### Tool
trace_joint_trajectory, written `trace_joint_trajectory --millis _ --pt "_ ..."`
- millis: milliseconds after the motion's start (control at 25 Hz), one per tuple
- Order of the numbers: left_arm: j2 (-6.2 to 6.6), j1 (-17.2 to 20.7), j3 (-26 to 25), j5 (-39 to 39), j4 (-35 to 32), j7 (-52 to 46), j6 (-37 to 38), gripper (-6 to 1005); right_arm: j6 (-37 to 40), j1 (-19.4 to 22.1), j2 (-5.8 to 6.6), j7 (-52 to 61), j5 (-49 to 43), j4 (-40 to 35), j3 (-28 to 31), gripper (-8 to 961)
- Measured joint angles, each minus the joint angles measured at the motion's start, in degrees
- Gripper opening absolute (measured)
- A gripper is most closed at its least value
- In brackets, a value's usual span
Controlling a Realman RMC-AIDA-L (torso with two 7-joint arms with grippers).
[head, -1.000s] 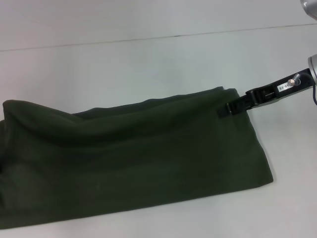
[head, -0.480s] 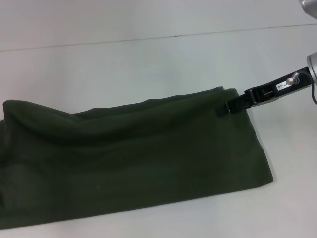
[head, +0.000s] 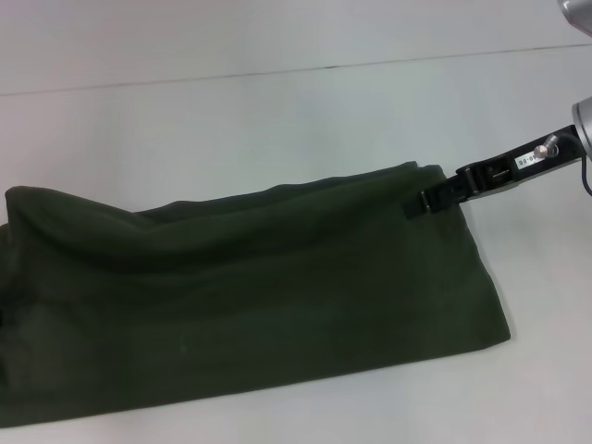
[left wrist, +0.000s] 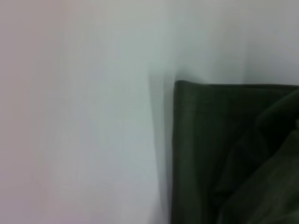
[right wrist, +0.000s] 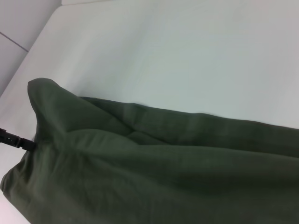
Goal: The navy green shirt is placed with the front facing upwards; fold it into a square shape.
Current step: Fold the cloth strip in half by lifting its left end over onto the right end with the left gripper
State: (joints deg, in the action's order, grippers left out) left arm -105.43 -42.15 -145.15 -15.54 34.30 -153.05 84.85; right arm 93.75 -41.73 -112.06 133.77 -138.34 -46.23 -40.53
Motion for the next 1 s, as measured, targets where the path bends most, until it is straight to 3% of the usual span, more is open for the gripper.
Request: trace_joint_trajectory --millis 1000 --pt "-0.37 -0.48 0.04 0.02 -0.65 -0.90 -0.13 667 0.06 0.43 0.07 -0.04 0.00 0.00 0.02 660"
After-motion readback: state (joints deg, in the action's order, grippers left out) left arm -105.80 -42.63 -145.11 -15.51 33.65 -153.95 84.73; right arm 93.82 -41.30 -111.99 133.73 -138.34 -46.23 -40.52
